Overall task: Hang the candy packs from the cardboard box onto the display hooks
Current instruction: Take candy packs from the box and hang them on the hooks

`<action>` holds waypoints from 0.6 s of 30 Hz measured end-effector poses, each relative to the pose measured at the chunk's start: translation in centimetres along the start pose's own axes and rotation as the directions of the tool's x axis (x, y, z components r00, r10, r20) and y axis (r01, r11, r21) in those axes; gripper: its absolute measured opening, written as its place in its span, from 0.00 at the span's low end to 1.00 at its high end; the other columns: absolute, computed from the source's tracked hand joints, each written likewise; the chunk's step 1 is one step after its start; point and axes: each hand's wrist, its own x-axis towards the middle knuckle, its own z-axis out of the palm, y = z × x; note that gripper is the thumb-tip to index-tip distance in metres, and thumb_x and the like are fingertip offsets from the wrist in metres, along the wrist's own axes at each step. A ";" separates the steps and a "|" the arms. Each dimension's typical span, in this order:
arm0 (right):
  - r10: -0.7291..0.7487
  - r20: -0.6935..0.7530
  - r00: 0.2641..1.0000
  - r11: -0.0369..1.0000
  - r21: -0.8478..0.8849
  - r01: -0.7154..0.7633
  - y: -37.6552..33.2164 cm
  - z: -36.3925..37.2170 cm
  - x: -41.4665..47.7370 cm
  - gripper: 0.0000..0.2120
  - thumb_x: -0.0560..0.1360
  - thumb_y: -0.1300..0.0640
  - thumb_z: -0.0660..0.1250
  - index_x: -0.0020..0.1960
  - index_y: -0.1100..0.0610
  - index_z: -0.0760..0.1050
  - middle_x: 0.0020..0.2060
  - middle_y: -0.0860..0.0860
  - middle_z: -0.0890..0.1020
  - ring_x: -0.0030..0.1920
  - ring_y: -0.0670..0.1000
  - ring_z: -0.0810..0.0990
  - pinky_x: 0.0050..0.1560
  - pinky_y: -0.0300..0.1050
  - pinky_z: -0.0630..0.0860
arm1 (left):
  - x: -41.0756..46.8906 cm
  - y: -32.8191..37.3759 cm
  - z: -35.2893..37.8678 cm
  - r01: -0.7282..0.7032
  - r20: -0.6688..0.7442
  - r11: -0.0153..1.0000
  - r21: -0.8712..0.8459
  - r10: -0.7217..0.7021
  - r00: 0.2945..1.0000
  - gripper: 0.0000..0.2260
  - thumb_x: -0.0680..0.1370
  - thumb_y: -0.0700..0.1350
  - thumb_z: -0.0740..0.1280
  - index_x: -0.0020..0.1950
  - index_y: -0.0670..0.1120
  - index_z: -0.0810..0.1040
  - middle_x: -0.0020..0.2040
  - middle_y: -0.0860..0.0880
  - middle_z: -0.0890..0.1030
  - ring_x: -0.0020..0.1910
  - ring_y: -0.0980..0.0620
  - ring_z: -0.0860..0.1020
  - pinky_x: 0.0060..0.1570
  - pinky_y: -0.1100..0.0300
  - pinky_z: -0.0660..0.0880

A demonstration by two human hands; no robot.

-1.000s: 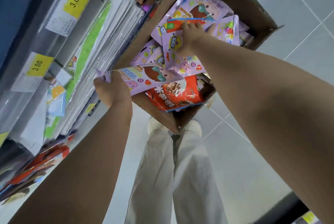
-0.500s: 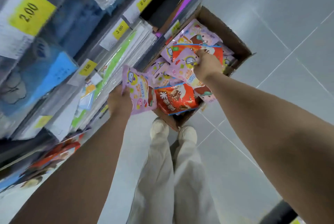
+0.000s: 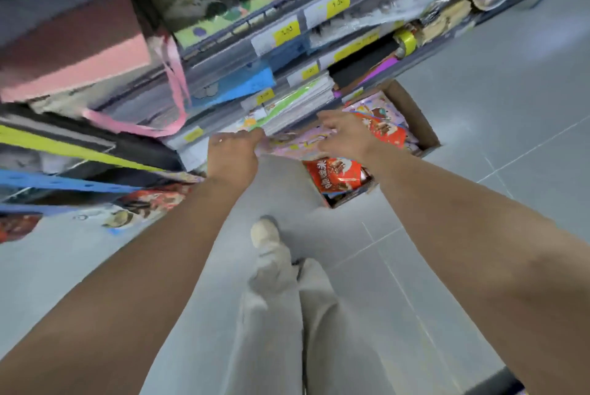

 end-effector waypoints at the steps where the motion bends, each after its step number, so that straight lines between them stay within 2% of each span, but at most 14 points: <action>1: -0.039 0.073 0.997 0.999 -0.016 0.040 -1.7 1.1 -0.5 0.08 0.68 0.66 0.72 0.47 0.67 0.80 0.68 0.57 0.71 0.65 0.52 0.73 0.63 0.44 0.70 | -1.7 -1.1 -0.3 -0.016 -0.049 1.000 0.004 0.016 0.999 0.14 0.72 0.38 0.65 0.56 0.49 0.76 0.49 0.44 0.80 0.52 0.42 0.77 0.55 0.54 0.65; 2: -0.043 0.142 0.989 0.998 -0.039 0.049 -3.4 2.2 -0.9 0.11 0.68 0.64 0.73 0.50 0.64 0.80 0.69 0.53 0.71 0.66 0.50 0.72 0.63 0.41 0.69 | -2.9 -2.3 -0.5 -0.032 -0.109 0.999 -0.006 0.031 0.994 0.13 0.71 0.38 0.64 0.54 0.50 0.77 0.47 0.45 0.80 0.51 0.42 0.77 0.57 0.53 0.65; 3: -0.038 0.196 0.980 0.997 -0.059 0.051 -4.9 3.2 -1.2 0.17 0.68 0.62 0.74 0.55 0.63 0.79 0.67 0.52 0.74 0.62 0.48 0.75 0.59 0.39 0.71 | -4.1 -3.7 -0.6 -0.029 -0.173 0.999 -0.043 0.021 0.985 0.14 0.70 0.38 0.63 0.51 0.50 0.79 0.45 0.45 0.81 0.49 0.42 0.78 0.56 0.52 0.66; 4: -0.012 0.226 0.974 0.997 -0.073 0.030 -6.3 4.2 -1.2 0.19 0.67 0.60 0.75 0.56 0.64 0.78 0.60 0.54 0.79 0.54 0.48 0.77 0.52 0.39 0.72 | -5.2 -5.1 -0.7 -0.012 -0.230 0.996 -0.093 -0.009 0.973 0.14 0.68 0.38 0.61 0.48 0.50 0.80 0.42 0.45 0.82 0.47 0.42 0.79 0.54 0.52 0.67; 5: -0.007 0.247 0.969 0.996 -0.089 0.029 -7.7 5.3 -1.4 0.16 0.67 0.59 0.75 0.52 0.65 0.79 0.50 0.54 0.82 0.47 0.48 0.76 0.44 0.38 0.71 | -6.4 -6.6 -0.6 0.010 -0.270 0.989 -0.150 -0.050 0.962 0.14 0.66 0.39 0.60 0.45 0.50 0.81 0.40 0.45 0.82 0.45 0.42 0.80 0.53 0.51 0.68; 6: 0.005 0.262 0.965 0.994 -0.105 0.023 -9.0 6.4 -1.8 0.12 0.68 0.58 0.75 0.46 0.64 0.79 0.41 0.53 0.80 0.43 0.48 0.74 0.39 0.38 0.69 | -7.5 -8.1 -0.4 0.018 -0.301 0.978 -0.208 -0.082 0.950 0.15 0.65 0.38 0.60 0.44 0.50 0.82 0.38 0.45 0.83 0.43 0.42 0.80 0.51 0.51 0.70; 8: -0.009 0.285 0.958 0.994 -0.100 0.039 -11.3 9.1 -2.2 0.10 0.69 0.58 0.74 0.45 0.62 0.78 0.38 0.52 0.76 0.40 0.48 0.75 0.38 0.39 0.69 | -9.6 -11.1 0.2 0.016 -0.343 0.945 -0.327 -0.135 0.929 0.17 0.64 0.36 0.60 0.45 0.47 0.83 0.37 0.46 0.84 0.39 0.44 0.82 0.48 0.50 0.73; 10: -0.033 0.301 0.953 0.999 -0.002 0.036 -12.9 12.2 -2.5 0.10 0.69 0.60 0.74 0.49 0.61 0.79 0.42 0.53 0.80 0.43 0.49 0.79 0.45 0.41 0.74 | -11.5 -13.9 1.1 0.043 -0.362 0.907 -0.420 -0.211 0.908 0.17 0.64 0.35 0.60 0.46 0.45 0.84 0.38 0.44 0.85 0.38 0.43 0.82 0.47 0.48 0.76; 11: -0.044 0.302 0.952 0.999 0.038 0.034 -13.4 13.8 -2.6 0.13 0.69 0.61 0.74 0.53 0.61 0.79 0.43 0.51 0.81 0.44 0.48 0.80 0.46 0.38 0.74 | -12.4 -15.2 1.7 0.075 -0.355 0.885 -0.459 -0.260 0.898 0.17 0.66 0.36 0.59 0.47 0.45 0.84 0.39 0.44 0.85 0.39 0.42 0.82 0.48 0.47 0.77; 13: -0.060 0.299 0.952 0.997 0.058 0.045 -14.4 17.1 -2.9 0.14 0.69 0.62 0.74 0.55 0.59 0.80 0.38 0.46 0.80 0.37 0.44 0.76 0.40 0.31 0.72 | -13.8 -18.0 3.4 0.167 -0.282 0.806 -0.568 -0.382 0.880 0.13 0.71 0.37 0.60 0.48 0.45 0.82 0.41 0.44 0.84 0.42 0.41 0.81 0.48 0.48 0.76; 16: -0.031 0.254 0.967 0.994 0.105 0.004 -14.9 22.0 -2.7 0.15 0.67 0.62 0.75 0.53 0.61 0.81 0.42 0.52 0.82 0.39 0.45 0.76 0.37 0.30 0.71 | -15.1 -21.4 5.5 0.316 -0.053 0.540 -0.780 -0.560 0.827 0.06 0.76 0.37 0.64 0.46 0.47 0.77 0.43 0.43 0.82 0.44 0.43 0.79 0.47 0.50 0.76; 18: -0.011 0.194 0.981 0.992 0.126 -0.013 -15.1 25.0 -2.7 0.14 0.67 0.62 0.75 0.51 0.63 0.81 0.41 0.53 0.80 0.38 0.46 0.76 0.32 0.26 0.70 | -15.5 -23.4 6.8 0.387 0.058 0.428 -0.817 -0.607 0.792 0.06 0.76 0.39 0.66 0.44 0.49 0.74 0.45 0.42 0.82 0.45 0.43 0.78 0.45 0.55 0.75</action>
